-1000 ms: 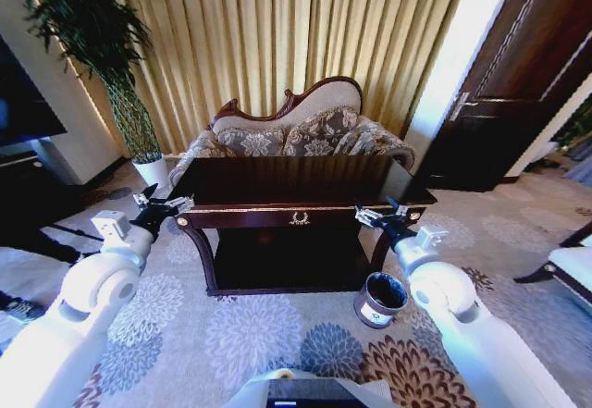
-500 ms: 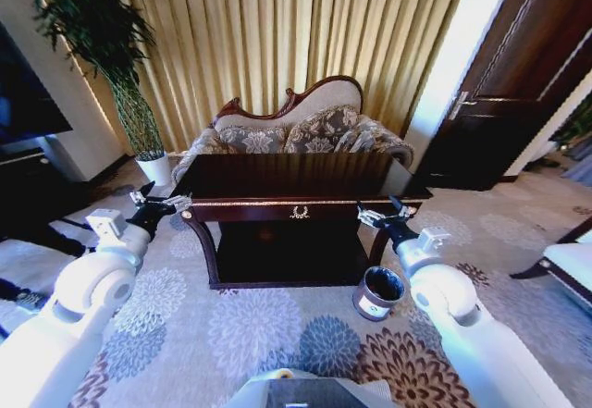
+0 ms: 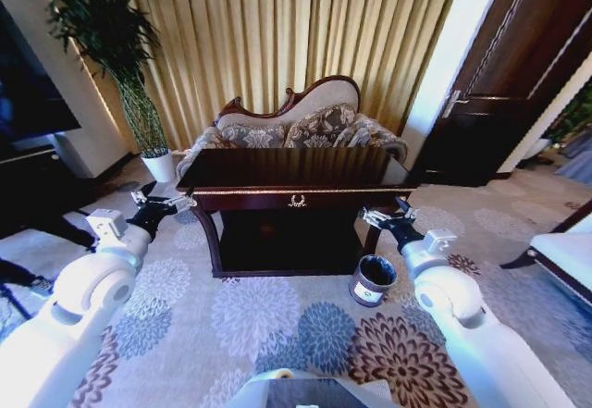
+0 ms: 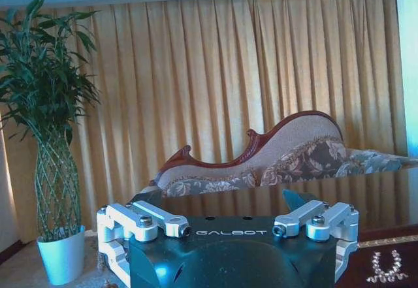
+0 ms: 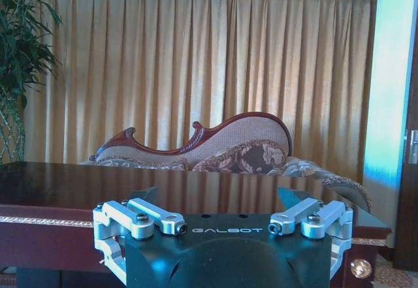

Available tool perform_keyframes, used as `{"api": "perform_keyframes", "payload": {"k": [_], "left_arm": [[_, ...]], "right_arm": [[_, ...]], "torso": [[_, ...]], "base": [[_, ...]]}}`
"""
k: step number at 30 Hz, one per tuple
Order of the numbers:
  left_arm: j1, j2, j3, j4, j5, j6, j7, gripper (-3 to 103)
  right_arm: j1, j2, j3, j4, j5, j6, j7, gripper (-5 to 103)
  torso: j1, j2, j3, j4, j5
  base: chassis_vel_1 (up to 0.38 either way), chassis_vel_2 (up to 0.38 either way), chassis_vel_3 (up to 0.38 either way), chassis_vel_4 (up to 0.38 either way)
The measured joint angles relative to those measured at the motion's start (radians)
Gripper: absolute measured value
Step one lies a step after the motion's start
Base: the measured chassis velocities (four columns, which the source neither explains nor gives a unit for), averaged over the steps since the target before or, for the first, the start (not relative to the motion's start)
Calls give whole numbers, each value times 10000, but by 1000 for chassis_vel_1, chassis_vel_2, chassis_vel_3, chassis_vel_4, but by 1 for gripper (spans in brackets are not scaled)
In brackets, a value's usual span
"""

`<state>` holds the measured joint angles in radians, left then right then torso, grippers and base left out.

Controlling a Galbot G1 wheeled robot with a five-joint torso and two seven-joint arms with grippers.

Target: Move to the front of the table and place the trash on the table into the trash bin.

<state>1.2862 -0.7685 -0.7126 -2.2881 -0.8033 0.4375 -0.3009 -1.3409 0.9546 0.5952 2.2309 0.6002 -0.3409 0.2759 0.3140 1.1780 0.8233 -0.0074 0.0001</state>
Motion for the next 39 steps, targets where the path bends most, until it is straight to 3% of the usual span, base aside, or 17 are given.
{"api": "perform_keyframes", "payload": {"k": [39], "left_arm": [[22, 38, 93, -73, -17, 5, 274, 100]], "right_arm": [[-142, -184, 643, -163, 305, 173, -27, 100]], "torso": [[2, 0, 0, 1, -1]], "base": [[145, -144, -153, 148]]}}
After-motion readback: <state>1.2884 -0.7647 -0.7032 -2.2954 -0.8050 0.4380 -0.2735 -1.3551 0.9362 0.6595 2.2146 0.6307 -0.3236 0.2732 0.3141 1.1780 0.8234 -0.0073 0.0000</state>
